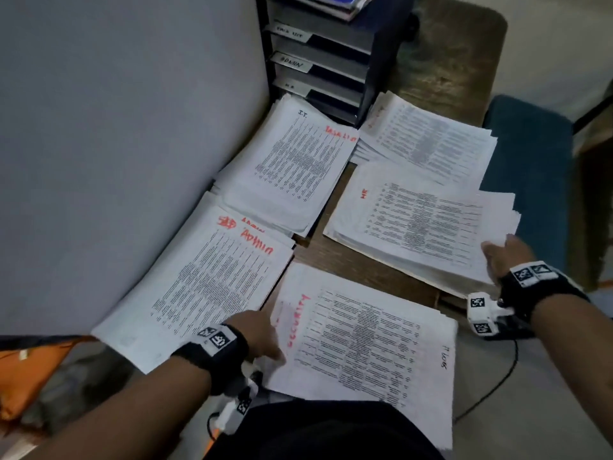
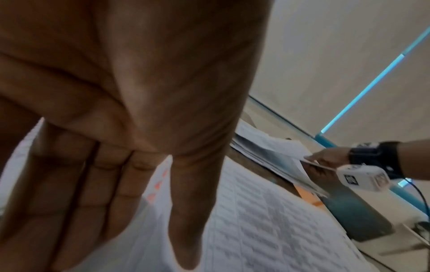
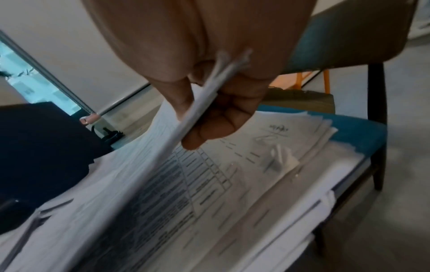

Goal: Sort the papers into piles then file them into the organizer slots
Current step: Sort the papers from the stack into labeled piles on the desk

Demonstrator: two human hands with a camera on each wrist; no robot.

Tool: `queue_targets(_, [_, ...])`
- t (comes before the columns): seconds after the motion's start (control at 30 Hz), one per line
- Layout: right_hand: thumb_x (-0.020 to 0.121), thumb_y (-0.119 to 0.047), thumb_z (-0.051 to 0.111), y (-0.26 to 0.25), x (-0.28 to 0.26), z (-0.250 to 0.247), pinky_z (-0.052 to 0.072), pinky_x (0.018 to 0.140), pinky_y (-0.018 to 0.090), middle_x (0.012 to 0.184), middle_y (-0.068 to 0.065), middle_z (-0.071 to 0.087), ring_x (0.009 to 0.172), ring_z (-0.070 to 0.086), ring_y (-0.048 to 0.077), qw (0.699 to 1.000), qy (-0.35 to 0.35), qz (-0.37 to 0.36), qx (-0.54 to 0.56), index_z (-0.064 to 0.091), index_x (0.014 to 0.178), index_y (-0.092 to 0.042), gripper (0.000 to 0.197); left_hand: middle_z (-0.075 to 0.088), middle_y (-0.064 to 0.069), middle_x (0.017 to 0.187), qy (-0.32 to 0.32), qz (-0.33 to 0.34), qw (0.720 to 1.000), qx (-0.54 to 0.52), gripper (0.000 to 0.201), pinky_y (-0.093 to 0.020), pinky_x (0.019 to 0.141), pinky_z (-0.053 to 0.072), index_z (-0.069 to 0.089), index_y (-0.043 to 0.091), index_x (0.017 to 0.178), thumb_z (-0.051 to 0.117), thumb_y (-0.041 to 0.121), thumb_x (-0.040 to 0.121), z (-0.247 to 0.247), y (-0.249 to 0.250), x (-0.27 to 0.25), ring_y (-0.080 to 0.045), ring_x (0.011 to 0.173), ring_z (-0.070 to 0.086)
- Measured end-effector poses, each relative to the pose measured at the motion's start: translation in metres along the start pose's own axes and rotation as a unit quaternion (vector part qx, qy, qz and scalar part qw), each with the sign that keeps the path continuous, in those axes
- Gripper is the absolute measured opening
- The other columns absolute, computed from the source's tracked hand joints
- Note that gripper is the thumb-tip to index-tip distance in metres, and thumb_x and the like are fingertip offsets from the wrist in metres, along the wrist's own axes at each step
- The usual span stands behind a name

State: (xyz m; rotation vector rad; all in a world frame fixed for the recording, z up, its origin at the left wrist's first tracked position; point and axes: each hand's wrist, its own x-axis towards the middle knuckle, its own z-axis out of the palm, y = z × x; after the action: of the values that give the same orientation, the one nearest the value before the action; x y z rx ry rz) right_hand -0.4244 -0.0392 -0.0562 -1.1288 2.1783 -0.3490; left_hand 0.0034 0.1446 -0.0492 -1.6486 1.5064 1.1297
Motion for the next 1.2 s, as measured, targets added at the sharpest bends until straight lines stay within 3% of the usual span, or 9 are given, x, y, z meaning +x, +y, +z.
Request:
queue_targets(0.17, [0.089, -0.025, 0.055, 0.003, 0.011, 0.001, 0.045, 0.085, 0.038, 0.117, 0.024, 0.062, 0.101, 0.060, 0.040, 1.000, 0.024, 0.015, -0.008, 0.057, 0.115, 0.000, 0.036, 0.068, -0.007, 0.114, -0.002, -0.009, 1.000, -0.003, 0.046, -0.028, 0.077, 0.050, 0.067, 0.013, 0.108, 0.078, 0.044, 0.076, 0.026, 0.009, -0.010, -0.023, 0.102, 0.065])
queue_targets(0.27, [0.089, -0.028, 0.057, 0.005, 0.012, -0.001, 0.045, 0.090, 0.039, 0.111, 0.014, 0.061, 0.101, 0.060, 0.035, 1.000, 0.012, 0.023, 0.010, 0.056, 0.122, -0.007, 0.039, 0.064, -0.010, 0.125, 0.035, -0.034, 0.998, -0.047, 0.070, -0.032, 0.087, 0.053, 0.051, 0.006, 0.128, 0.082, 0.037, 0.074, 0.037, 0.014, -0.016, -0.027, 0.111, 0.064])
queue_targets(0.37, [0.063, -0.049, 0.067, 0.015, 0.029, 0.003, 0.047, 0.098, 0.047, 0.128, 0.020, 0.055, 0.107, 0.061, 0.039, 0.996, 0.065, 0.052, 0.007, 0.052, 0.128, -0.011, 0.077, 0.065, -0.010, 0.122, 0.079, -0.045, 0.993, -0.073, 0.077, -0.033, 0.086, 0.053, 0.045, 0.006, 0.130, 0.082, 0.041, 0.071, 0.041, 0.011, -0.016, -0.029, 0.110, 0.064])
queue_targets(0.47, [0.070, -0.038, 0.074, -0.010, 0.009, 0.013, 0.046, 0.101, 0.046, 0.135, 0.022, 0.050, 0.112, 0.059, 0.040, 0.991, 0.088, -0.044, -0.092, 0.054, 0.128, -0.007, 0.069, 0.064, -0.010, 0.122, 0.101, -0.050, 0.990, -0.083, 0.073, -0.034, 0.086, 0.051, 0.046, 0.007, 0.130, 0.081, 0.039, 0.074, 0.045, 0.010, -0.014, -0.029, 0.112, 0.064])
queue_targets(0.63, [0.089, -0.020, 0.064, -0.045, -0.054, 0.060, 0.046, 0.079, 0.032, 0.093, 0.008, 0.070, 0.091, 0.064, 0.029, 0.941, -0.122, -0.255, -0.186, 0.067, 0.092, -0.019, 0.005, 0.065, -0.011, 0.117, 0.105, -0.076, 0.986, -0.109, 0.069, -0.034, 0.081, 0.051, 0.044, 0.005, 0.127, 0.078, 0.030, 0.073, 0.054, 0.008, -0.008, -0.030, 0.108, 0.064])
queue_targets(0.8, [0.078, -0.032, 0.076, -0.035, -0.093, 0.111, 0.048, 0.078, 0.029, 0.094, -0.003, 0.067, 0.089, 0.064, 0.017, 0.885, -0.312, -0.244, -0.244, 0.063, 0.096, -0.025, 0.023, 0.067, -0.009, 0.109, 0.104, -0.065, 0.974, -0.192, 0.061, -0.031, 0.070, 0.049, 0.042, 0.014, 0.121, 0.076, 0.021, 0.071, 0.056, 0.000, -0.011, -0.030, 0.098, 0.067])
queue_targets(1.03, [0.073, -0.028, 0.082, -0.021, -0.103, 0.126, 0.044, 0.076, 0.026, 0.105, -0.003, 0.055, 0.096, 0.057, 0.013, 0.886, -0.301, -0.256, -0.243, 0.057, 0.105, -0.025, 0.041, 0.068, -0.006, 0.077, 0.100, -0.019, 0.919, -0.380, 0.034, -0.046, 0.069, 0.062, 0.050, 0.014, 0.089, 0.079, 0.014, 0.069, 0.067, -0.010, -0.007, -0.027, 0.060, 0.069])
queue_targets(1.13, [0.074, -0.028, 0.081, -0.021, -0.102, 0.125, 0.046, 0.079, 0.027, 0.108, -0.002, 0.054, 0.098, 0.058, 0.015, 0.889, -0.299, -0.259, -0.232, 0.055, 0.106, -0.026, 0.042, 0.053, -0.010, 0.071, 0.122, 0.038, 0.909, -0.396, 0.027, -0.056, 0.077, 0.055, 0.044, 0.014, 0.068, 0.067, 0.027, 0.073, 0.070, -0.011, -0.004, -0.025, 0.064, 0.056])
queue_targets(1.2, [0.074, -0.025, 0.081, -0.021, -0.102, 0.124, 0.048, 0.085, 0.029, 0.112, 0.000, 0.052, 0.101, 0.058, 0.016, 0.896, -0.296, -0.265, -0.198, 0.054, 0.110, -0.026, 0.045, 0.061, -0.011, 0.079, 0.163, 0.055, 0.902, -0.395, 0.025, -0.054, 0.080, 0.054, 0.055, 0.009, 0.074, 0.059, 0.033, 0.077, 0.070, -0.013, -0.003, -0.030, 0.074, 0.061])
